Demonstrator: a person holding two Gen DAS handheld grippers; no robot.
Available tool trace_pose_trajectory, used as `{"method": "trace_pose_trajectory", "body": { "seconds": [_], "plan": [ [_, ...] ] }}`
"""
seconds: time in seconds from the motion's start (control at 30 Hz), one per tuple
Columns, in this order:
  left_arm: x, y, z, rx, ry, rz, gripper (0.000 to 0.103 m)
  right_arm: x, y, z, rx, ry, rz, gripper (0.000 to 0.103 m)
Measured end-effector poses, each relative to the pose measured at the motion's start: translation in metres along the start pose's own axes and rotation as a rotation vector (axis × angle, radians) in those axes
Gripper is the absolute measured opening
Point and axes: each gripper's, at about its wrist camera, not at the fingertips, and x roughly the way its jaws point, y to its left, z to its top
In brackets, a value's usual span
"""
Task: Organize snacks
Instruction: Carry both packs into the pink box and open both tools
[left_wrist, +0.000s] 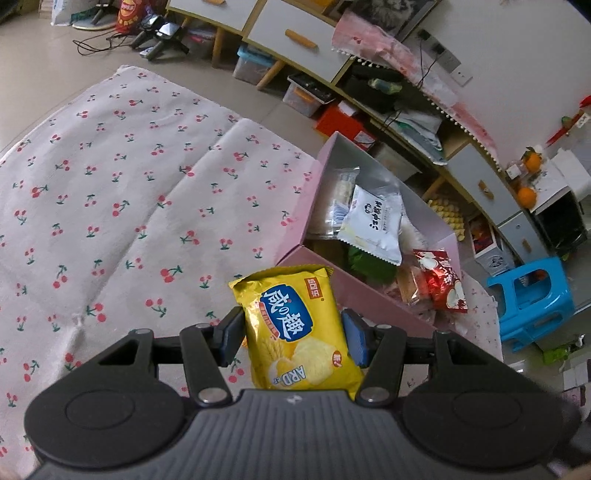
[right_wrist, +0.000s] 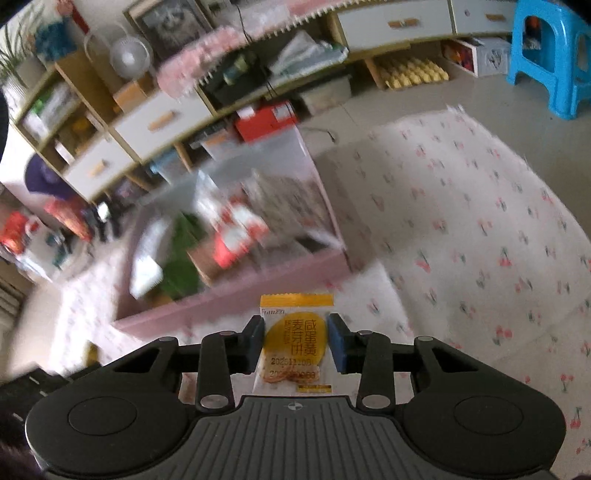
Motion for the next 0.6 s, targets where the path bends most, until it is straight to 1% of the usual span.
{"method": "trace_pose_trajectory", "body": {
  "seconds": [0.17,0.4,0.6],
  "plan": [
    [0.005,0.002,0.003,-0.034,0.010,-0.026,0.052,-0.001,0.013,0.039,0.044,-0.055,0.028,0.036],
    [0.008,0.005,0.008,-0.064,0.000,-0.036,0.053,0.021,0.019,0.086,0.038,-0.139,0.012,0.036],
    [0.012,0.002,0.010,-0.053,-0.019,-0.039,0.053,0.050,0.017,0.110,0.033,-0.154,0.004,0.037]
  ]
}}
